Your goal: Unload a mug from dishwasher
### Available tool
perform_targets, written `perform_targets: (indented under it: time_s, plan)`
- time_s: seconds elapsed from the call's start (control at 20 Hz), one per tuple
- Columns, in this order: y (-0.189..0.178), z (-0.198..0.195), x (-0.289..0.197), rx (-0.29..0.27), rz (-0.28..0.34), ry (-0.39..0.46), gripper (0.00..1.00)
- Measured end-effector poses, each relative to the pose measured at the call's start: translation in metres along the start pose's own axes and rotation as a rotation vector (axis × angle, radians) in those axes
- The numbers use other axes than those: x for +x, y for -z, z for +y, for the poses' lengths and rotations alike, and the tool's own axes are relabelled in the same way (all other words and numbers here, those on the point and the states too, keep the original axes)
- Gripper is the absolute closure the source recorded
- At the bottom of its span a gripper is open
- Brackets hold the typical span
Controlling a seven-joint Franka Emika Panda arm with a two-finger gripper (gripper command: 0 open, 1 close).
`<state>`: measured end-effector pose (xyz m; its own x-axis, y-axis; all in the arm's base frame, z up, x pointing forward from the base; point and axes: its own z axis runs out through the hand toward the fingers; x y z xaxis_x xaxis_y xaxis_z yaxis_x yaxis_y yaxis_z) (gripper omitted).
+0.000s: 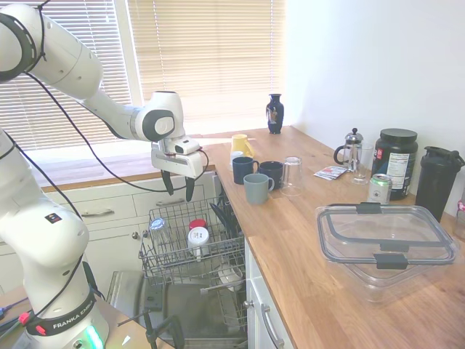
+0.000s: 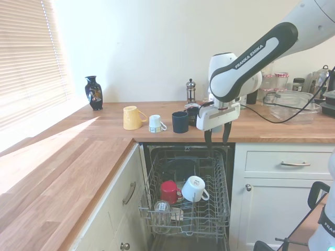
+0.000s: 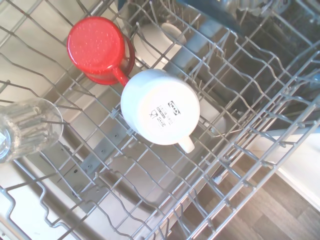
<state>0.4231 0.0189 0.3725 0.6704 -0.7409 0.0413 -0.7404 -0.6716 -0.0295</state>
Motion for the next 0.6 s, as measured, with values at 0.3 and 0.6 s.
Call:
perform_targets:
  time_s: [0.3, 0.6]
  plan:
    - [-0.026, -0.007, 0.0, -0.009, -0.013, 0.025, 0.0]
    - [-0.112, -0.016, 0.001, -0.044, -0.047, 0.057, 0.0]
